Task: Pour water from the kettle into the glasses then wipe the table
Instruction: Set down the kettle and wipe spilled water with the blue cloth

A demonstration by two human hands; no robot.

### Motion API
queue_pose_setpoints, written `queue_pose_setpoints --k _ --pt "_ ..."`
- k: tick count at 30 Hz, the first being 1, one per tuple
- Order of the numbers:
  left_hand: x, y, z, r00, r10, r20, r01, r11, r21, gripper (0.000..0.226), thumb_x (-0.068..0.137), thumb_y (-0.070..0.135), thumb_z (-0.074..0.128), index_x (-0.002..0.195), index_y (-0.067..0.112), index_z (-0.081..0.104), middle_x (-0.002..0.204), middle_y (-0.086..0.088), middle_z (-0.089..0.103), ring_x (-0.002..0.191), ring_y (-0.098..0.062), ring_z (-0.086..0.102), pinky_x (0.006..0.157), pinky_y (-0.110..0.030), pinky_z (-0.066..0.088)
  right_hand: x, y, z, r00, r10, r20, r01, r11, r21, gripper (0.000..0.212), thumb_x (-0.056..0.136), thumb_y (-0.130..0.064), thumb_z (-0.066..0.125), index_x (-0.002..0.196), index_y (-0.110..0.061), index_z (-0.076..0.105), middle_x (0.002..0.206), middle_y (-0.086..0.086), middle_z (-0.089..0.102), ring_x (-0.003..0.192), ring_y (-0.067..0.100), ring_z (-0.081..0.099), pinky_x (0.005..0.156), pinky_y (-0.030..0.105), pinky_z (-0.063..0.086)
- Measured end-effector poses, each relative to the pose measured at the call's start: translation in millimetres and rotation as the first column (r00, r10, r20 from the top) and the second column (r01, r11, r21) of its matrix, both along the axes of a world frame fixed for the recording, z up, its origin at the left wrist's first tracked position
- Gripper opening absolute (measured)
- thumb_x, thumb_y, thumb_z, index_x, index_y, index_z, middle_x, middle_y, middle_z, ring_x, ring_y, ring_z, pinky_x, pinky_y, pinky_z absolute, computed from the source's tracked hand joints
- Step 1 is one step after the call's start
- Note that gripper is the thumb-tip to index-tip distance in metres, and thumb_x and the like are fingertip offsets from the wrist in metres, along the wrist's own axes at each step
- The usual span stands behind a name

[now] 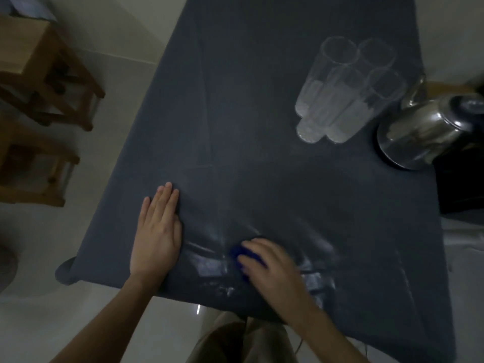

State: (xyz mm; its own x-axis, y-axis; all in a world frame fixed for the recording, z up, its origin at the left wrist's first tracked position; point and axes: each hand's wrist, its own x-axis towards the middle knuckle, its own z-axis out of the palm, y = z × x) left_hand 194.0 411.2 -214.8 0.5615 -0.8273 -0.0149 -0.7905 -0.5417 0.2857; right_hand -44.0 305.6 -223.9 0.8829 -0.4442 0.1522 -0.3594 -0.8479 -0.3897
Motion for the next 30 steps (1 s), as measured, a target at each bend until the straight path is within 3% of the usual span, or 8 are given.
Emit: queue_pose_setpoints --k 2,7,10,14,19,22,26,30 --pt "0 0 -1 1.000 -0.001 0.002 0.001 1.000 -0.013 0.052 0.099 0.022 0.028 0.148 0.006 0.033 0.158 -0.011 0.028 0.148 -0.021 0.020 0.123 -0.041 0.011 -47 -33 2 0.971 -0.239 0.003 0.238 0.970 0.042 0.031 0.097 -0.030 0.047 0.108 -0.011 0.070 0.123 0.005 0.063 0.114 0.020 0.054 0.097 0.037 0.044" --pt "-2 1 -5 0.998 -0.004 0.055 0.004 1.000 -0.001 0.053 0.099 0.025 0.025 0.147 0.004 0.034 0.158 -0.013 0.028 0.147 -0.025 0.023 0.123 -0.041 0.011 -120 -68 28 0.791 -0.611 -0.021 0.612 0.791 0.023 0.027 0.091 -0.015 0.058 0.115 -0.005 0.065 0.126 0.012 0.057 0.116 0.026 0.051 0.100 0.041 0.043" --pt "-6 0 -6 0.996 0.019 0.086 -0.023 0.999 0.047 0.056 0.100 0.029 0.018 0.150 0.008 0.027 0.160 -0.010 0.023 0.149 -0.023 0.017 0.123 -0.042 0.006 -85 -50 22 0.814 -0.580 0.024 0.579 0.814 0.038 0.021 0.092 -0.013 0.060 0.110 -0.007 0.067 0.123 0.010 0.058 0.114 0.021 0.051 0.104 0.034 0.039" --pt "-31 -14 -3 0.984 0.176 0.033 -0.178 0.982 0.067 0.052 0.104 0.025 0.017 0.153 0.008 0.018 0.162 -0.009 0.015 0.150 -0.024 0.011 0.122 -0.047 0.005 -14 8 9 0.944 -0.325 0.060 0.318 0.942 0.109 0.027 0.090 -0.026 0.056 0.114 -0.018 0.065 0.122 -0.005 0.059 0.118 0.013 0.053 0.103 0.034 0.044" --pt "-91 -19 -5 0.994 -0.099 0.053 0.098 0.995 0.007 0.054 0.099 0.026 0.026 0.146 0.002 0.036 0.156 -0.015 0.031 0.145 -0.029 0.028 0.118 -0.051 0.019 -53 33 2 0.999 -0.050 -0.007 0.050 0.999 0.007 0.034 0.079 -0.021 0.069 0.112 -0.016 0.066 0.128 0.004 0.059 0.120 0.021 0.053 0.106 0.036 0.044" --pt "-122 -7 -12 0.962 -0.245 0.124 0.242 0.970 0.037 0.053 0.099 0.024 0.025 0.144 0.000 0.039 0.156 -0.016 0.031 0.145 -0.028 0.028 0.117 -0.053 0.022 -131 3 1 0.962 -0.272 -0.005 0.272 0.962 0.001 0.026 0.094 -0.026 0.049 0.116 -0.017 0.059 0.133 0.001 0.048 0.121 0.021 0.049 0.102 0.037 0.041" --pt "-137 -4 -13 0.958 -0.251 0.141 0.242 0.967 0.076 0.054 0.098 0.025 0.024 0.145 0.002 0.038 0.155 -0.013 0.033 0.144 -0.027 0.031 0.116 -0.051 0.023 -179 -26 18 0.757 -0.653 -0.024 0.653 0.756 0.053 0.029 0.085 -0.012 0.065 0.113 -0.010 0.065 0.129 0.005 0.054 0.119 0.016 0.048 0.099 0.039 0.049" --pt "-136 -5 -8 0.967 -0.238 0.088 0.235 0.971 0.037 0.052 0.096 0.024 0.030 0.142 0.004 0.044 0.152 -0.011 0.039 0.142 -0.025 0.034 0.118 -0.045 0.021 -135 -16 9 0.800 -0.600 0.017 0.597 0.798 0.086 0.028 0.093 -0.023 0.053 0.115 -0.013 0.066 0.130 0.000 0.053 0.122 0.013 0.045 0.106 0.031 0.038"
